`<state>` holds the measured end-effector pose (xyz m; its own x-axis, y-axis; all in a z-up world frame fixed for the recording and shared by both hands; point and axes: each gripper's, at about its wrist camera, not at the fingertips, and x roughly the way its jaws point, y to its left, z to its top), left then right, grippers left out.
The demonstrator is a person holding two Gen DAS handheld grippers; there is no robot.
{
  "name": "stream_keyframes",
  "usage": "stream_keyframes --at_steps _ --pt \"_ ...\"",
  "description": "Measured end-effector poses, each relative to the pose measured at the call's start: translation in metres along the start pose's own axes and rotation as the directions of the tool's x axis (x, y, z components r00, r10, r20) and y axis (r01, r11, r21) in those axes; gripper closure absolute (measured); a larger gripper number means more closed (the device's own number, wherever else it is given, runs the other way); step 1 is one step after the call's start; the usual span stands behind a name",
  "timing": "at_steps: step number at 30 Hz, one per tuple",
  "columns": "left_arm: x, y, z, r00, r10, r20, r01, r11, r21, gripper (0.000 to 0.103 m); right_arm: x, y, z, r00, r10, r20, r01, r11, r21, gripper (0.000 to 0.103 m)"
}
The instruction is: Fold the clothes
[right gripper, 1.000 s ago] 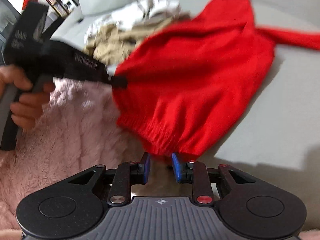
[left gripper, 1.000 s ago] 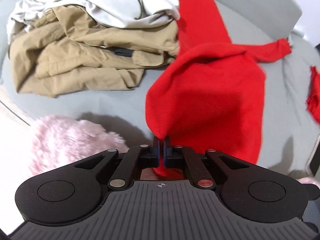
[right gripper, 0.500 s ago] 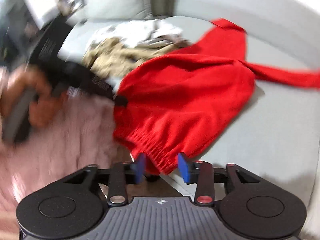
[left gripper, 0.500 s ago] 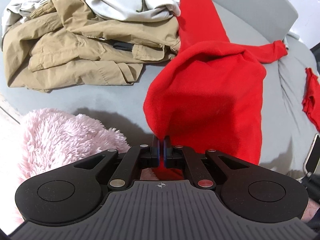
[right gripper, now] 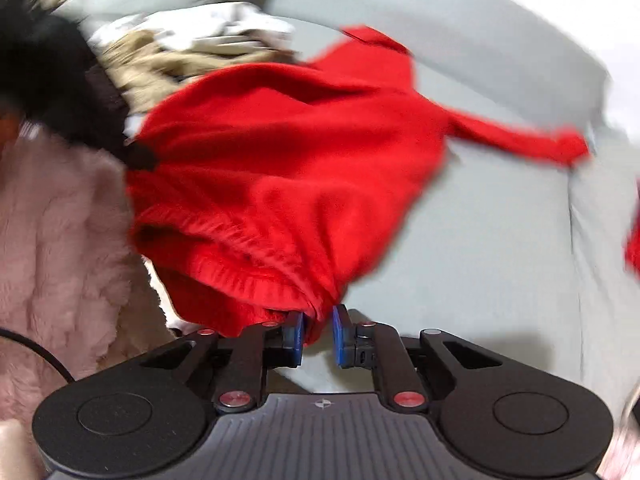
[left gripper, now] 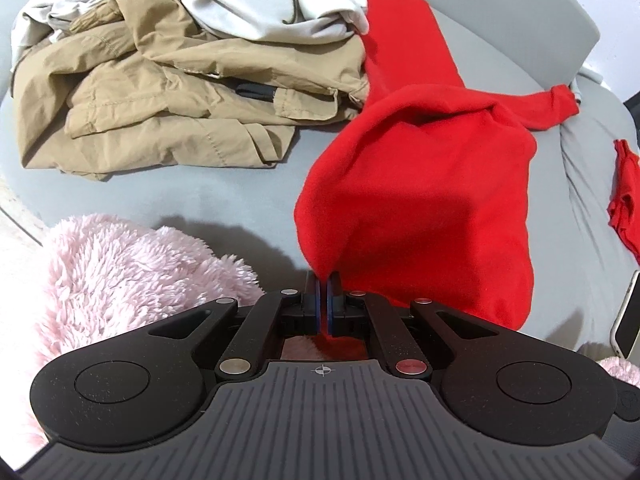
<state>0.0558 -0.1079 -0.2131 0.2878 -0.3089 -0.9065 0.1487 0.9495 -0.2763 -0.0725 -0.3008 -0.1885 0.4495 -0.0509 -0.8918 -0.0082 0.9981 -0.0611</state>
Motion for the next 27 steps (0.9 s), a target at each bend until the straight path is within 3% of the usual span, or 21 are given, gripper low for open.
stream_keyframes --at_steps 1,3,4,6,10,14,17,21,25,27 --pt "0.001 -0.002 0.000 1.000 0.021 -0.001 -0.021 1.000 0.017 0.101 0.006 -0.006 -0.002 0.995 0.000 -0.104 0.005 0.999 0.054 0.092" --pt "0.003 -0.005 0.000 0.999 0.027 -0.021 -0.026 0.998 0.052 0.101 0.013 -0.020 -0.011 0.977 0.057 -0.205 -0.028 0.989 0.142 0.088" --pt "0.002 -0.005 -0.001 1.000 0.024 -0.020 -0.022 0.998 0.061 0.101 0.010 -0.032 -0.015 0.973 0.099 -0.208 -0.056 0.978 0.203 0.087" --pt "0.000 -0.004 -0.002 1.000 0.008 -0.017 -0.007 0.998 0.065 0.100 -0.001 -0.042 -0.012 0.982 0.094 -0.164 -0.054 0.971 0.231 0.081" --pt "0.001 -0.004 -0.002 1.000 0.004 -0.017 -0.003 0.998 0.066 0.100 -0.027 -0.046 0.010 0.993 0.120 0.005 -0.119 0.976 0.183 0.085" --pt "0.003 -0.006 -0.004 1.000 0.003 -0.025 -0.001 0.997 0.081 0.100 -0.036 -0.020 0.036 0.979 0.161 0.126 -0.163 0.987 0.006 0.091" --pt "0.005 -0.007 -0.004 0.999 0.006 -0.038 -0.002 0.996 0.094 0.100 -0.022 -0.001 0.045 0.977 0.169 0.129 -0.158 0.983 -0.090 0.091" --pt "0.008 -0.010 -0.005 0.998 0.019 -0.065 -0.011 0.993 0.119 0.099 0.012 0.004 0.040 0.997 0.072 -0.018 -0.074 0.991 -0.110 0.092" --pt "0.008 -0.014 -0.005 0.995 0.057 -0.085 -0.044 0.987 0.155 0.096 0.024 -0.017 0.021 0.980 0.032 -0.196 -0.042 0.998 -0.046 0.092" --pt "0.006 -0.016 -0.004 0.994 0.069 -0.090 -0.053 0.986 0.161 0.094 0.018 -0.027 0.018 0.981 0.045 -0.189 -0.049 0.999 -0.018 0.091"
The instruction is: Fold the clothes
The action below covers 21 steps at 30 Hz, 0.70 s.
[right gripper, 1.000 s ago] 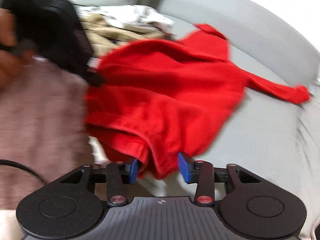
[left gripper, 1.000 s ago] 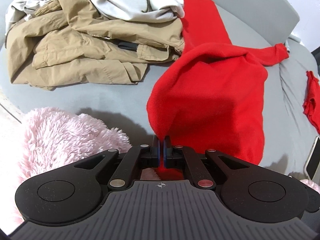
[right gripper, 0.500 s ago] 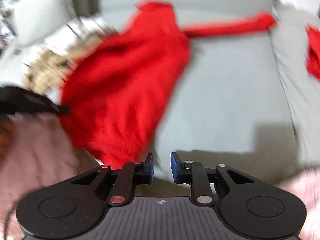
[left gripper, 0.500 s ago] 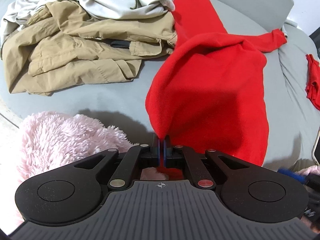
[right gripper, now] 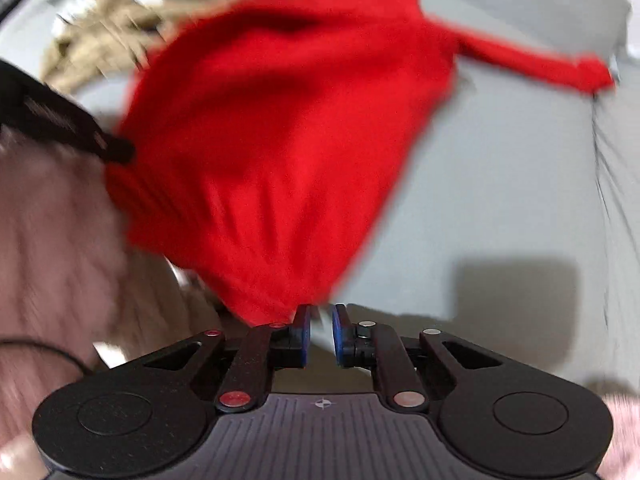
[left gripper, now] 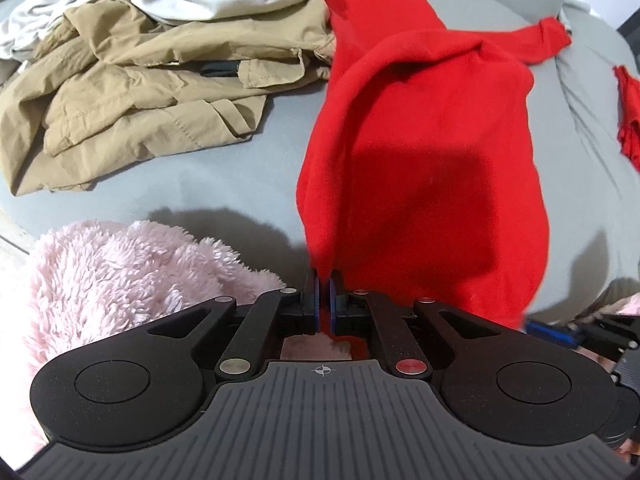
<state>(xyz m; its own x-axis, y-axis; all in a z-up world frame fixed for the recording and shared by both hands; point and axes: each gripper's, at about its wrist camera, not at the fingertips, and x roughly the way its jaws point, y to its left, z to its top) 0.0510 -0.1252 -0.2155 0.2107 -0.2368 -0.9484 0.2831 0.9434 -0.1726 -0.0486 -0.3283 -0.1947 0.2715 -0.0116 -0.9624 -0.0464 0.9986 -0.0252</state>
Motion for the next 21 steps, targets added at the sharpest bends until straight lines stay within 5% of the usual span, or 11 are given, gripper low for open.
stream_keyframes --at_steps 6,9,13,21 --pt "-0.036 0.000 -0.005 0.998 -0.015 0.068 0.015 1.000 0.003 0.070 -0.053 -0.033 0.021 0.979 0.082 0.188 -0.102 0.990 0.102 0.086" --pt "-0.060 -0.007 -0.008 0.986 0.015 0.166 -0.024 0.998 0.053 0.069 -0.069 -0.042 0.040 0.955 0.122 0.270 -0.165 0.976 0.144 0.085" --pt "-0.072 -0.024 0.004 0.945 -0.012 0.328 -0.034 0.990 0.136 0.070 -0.072 -0.049 0.067 0.923 0.161 0.348 -0.247 0.944 0.220 0.083" --pt "-0.032 -0.068 0.069 0.915 -0.063 0.399 -0.038 0.970 0.240 0.062 -0.031 -0.076 0.135 0.908 0.141 0.395 -0.323 0.836 0.444 0.067"
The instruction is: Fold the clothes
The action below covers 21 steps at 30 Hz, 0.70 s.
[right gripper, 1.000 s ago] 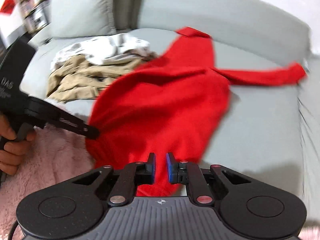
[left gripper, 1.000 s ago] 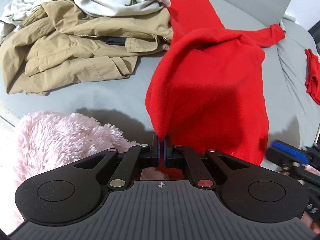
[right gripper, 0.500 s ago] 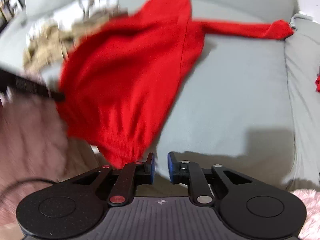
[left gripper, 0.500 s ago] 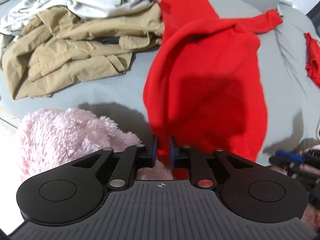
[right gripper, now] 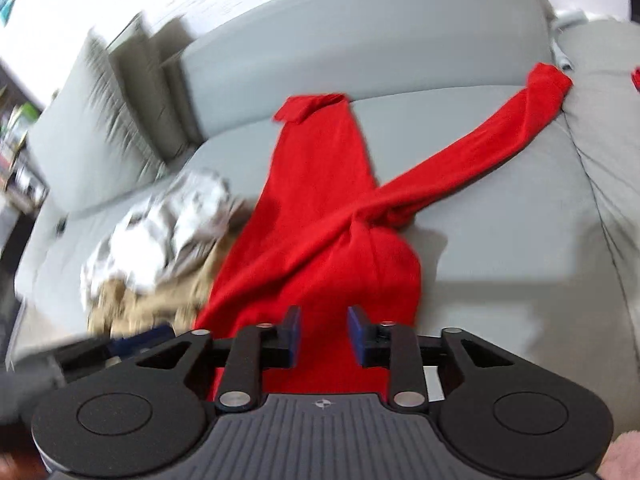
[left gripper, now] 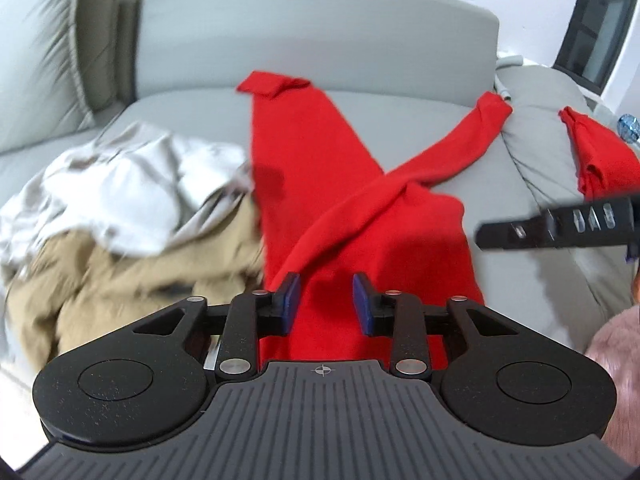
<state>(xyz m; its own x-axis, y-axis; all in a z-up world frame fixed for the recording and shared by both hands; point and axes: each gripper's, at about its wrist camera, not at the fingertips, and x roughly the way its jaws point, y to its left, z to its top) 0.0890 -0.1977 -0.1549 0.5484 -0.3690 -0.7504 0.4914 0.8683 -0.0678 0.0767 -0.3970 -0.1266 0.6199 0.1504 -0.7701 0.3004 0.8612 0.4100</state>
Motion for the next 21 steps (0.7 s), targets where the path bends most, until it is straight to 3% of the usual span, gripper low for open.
stream_keyframes --at_steps 3,7,13,16,19,21 --pt "0.029 0.000 0.024 1.000 -0.007 0.011 0.007 1.000 -0.012 0.060 0.023 -0.024 0.026 1.000 0.002 0.016 -0.005 0.987 0.159 0.067" --pt "0.078 0.013 0.069 1.000 -0.004 0.003 0.004 0.992 -0.126 0.060 0.060 -0.055 0.054 0.999 -0.011 0.041 -0.004 0.940 0.342 0.066" --pt "0.153 0.042 0.113 1.000 0.017 -0.013 -0.019 0.974 -0.224 0.061 0.096 -0.078 0.073 0.997 -0.077 0.024 0.060 0.912 0.405 0.061" --pt "0.175 0.061 0.116 1.000 -0.004 -0.022 -0.002 0.960 -0.281 0.062 0.105 -0.085 0.076 0.996 -0.088 0.015 0.073 0.901 0.428 0.059" --pt "0.182 0.075 0.111 0.999 -0.007 -0.051 -0.011 0.946 -0.324 0.062 0.114 -0.091 0.075 0.996 -0.088 0.005 0.076 0.882 0.465 0.059" --pt "0.179 0.078 0.111 0.999 -0.005 -0.040 -0.008 0.953 -0.304 0.062 0.117 -0.092 0.074 0.995 -0.095 0.007 0.080 0.871 0.484 0.064"
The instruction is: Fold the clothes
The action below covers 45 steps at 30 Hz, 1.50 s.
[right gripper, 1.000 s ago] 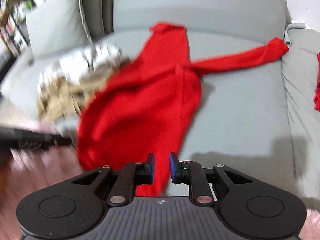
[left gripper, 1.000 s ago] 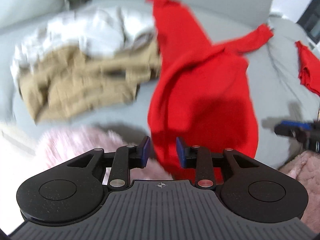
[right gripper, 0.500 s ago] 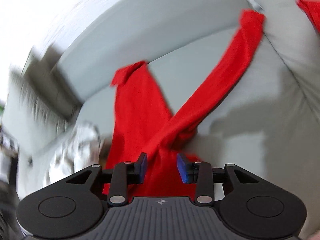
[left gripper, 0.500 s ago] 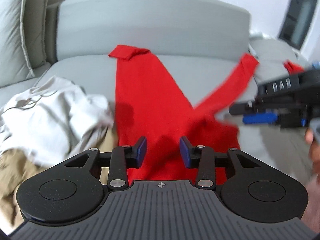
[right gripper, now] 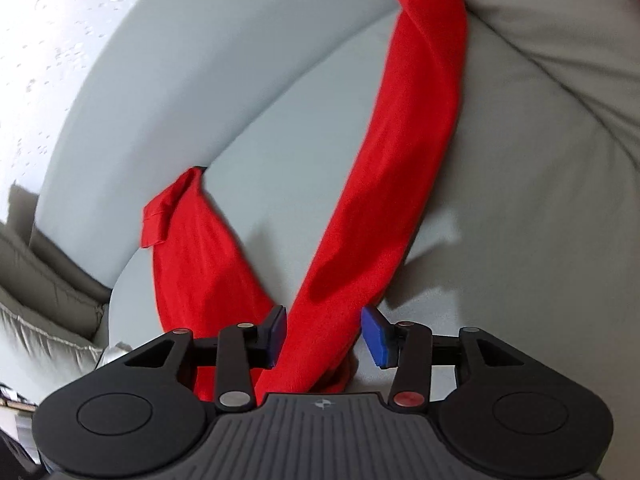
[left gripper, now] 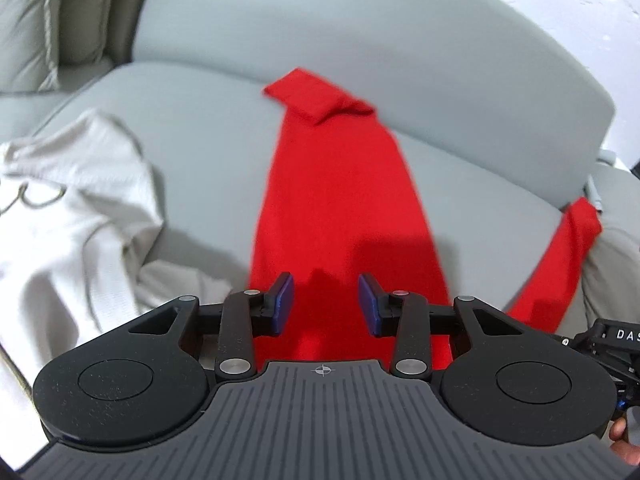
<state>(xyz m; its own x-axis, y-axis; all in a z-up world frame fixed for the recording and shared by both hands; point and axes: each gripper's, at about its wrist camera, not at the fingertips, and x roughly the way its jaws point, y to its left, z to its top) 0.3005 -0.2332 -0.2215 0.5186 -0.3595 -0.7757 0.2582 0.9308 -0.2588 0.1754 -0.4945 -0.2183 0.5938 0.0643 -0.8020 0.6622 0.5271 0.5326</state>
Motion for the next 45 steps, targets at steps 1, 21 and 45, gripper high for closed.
stream_keyframes --at_steps 1,21,45 --pt "-0.002 0.001 0.000 1.000 -0.001 0.006 0.001 1.000 0.011 0.062 0.001 -0.001 0.000 1.000 -0.002 0.004 0.002 1.000 0.009 0.069" --pt "-0.018 0.015 0.002 0.997 -0.074 0.029 0.073 0.997 0.022 0.062 -0.018 0.006 -0.006 0.994 -0.043 0.104 0.048 0.998 -0.045 0.098" --pt "-0.026 0.121 0.023 0.994 -0.010 0.105 0.041 0.953 -0.300 0.074 0.117 0.250 -0.056 0.990 -0.141 0.030 0.117 0.664 -0.738 0.099"
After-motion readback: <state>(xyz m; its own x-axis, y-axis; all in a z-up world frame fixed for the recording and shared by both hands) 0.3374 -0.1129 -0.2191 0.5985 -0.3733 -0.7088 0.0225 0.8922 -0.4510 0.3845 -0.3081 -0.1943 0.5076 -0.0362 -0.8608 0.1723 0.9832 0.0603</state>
